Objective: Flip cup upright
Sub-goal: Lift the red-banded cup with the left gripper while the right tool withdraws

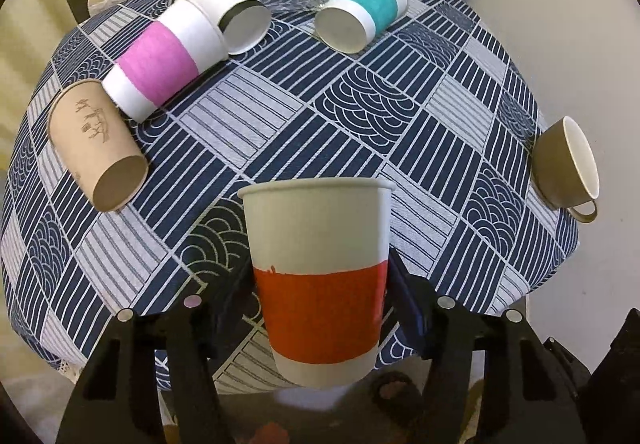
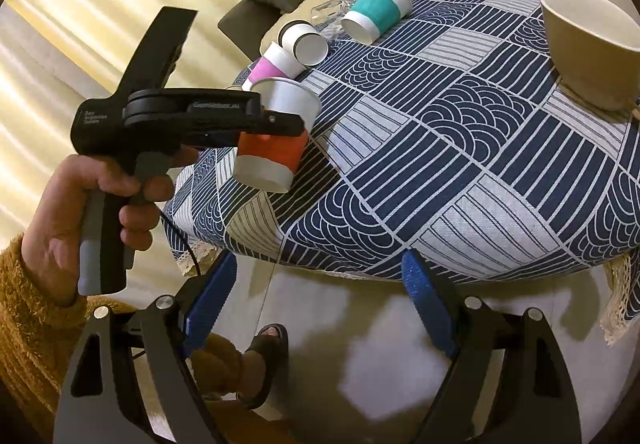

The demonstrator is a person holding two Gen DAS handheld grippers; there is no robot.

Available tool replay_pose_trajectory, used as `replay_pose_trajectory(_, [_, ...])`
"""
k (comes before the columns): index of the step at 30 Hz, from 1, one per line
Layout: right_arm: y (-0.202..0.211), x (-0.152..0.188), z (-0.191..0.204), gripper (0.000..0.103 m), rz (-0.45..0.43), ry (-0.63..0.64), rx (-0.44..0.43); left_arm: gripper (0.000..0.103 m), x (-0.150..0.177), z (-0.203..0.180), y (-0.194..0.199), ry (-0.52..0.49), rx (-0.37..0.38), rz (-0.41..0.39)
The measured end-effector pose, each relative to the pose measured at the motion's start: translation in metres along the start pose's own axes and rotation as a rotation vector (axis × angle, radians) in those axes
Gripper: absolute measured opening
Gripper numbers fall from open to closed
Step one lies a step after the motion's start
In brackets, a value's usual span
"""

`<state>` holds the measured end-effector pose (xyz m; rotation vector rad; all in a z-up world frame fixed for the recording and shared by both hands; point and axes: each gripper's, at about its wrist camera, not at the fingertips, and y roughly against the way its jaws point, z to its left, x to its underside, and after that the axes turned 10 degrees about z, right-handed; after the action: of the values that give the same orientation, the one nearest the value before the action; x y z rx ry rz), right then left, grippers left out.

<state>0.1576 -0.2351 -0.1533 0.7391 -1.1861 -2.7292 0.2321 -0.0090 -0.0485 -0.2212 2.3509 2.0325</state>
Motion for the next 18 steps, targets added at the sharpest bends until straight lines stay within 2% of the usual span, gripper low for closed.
replay_pose_trajectory(7, [-0.001, 0.000, 0.001, 0.084, 0.003, -0.002, 0.005, 0.063, 0.015, 0.000, 0.027, 0.010, 0.015, -0.111])
replay_pose_trajectory(10, [-0.002, 0.001, 0.001, 0.084, 0.009, -0.002, 0.011, 0.062, 0.025, -0.006, 0.042, -0.010, -0.016, -0.209])
replay_pose_trajectory(15, [0.000, 0.001, -0.005, 0.084, 0.005, -0.024, 0.013, 0.062, 0.040, -0.013, 0.058, -0.028, -0.008, -0.343])
replay_pose_trajectory(18, [0.003, 0.001, -0.008, 0.084, -0.004, -0.036, 0.011, 0.062, 0.050, -0.019, 0.065, -0.037, 0.003, -0.475])
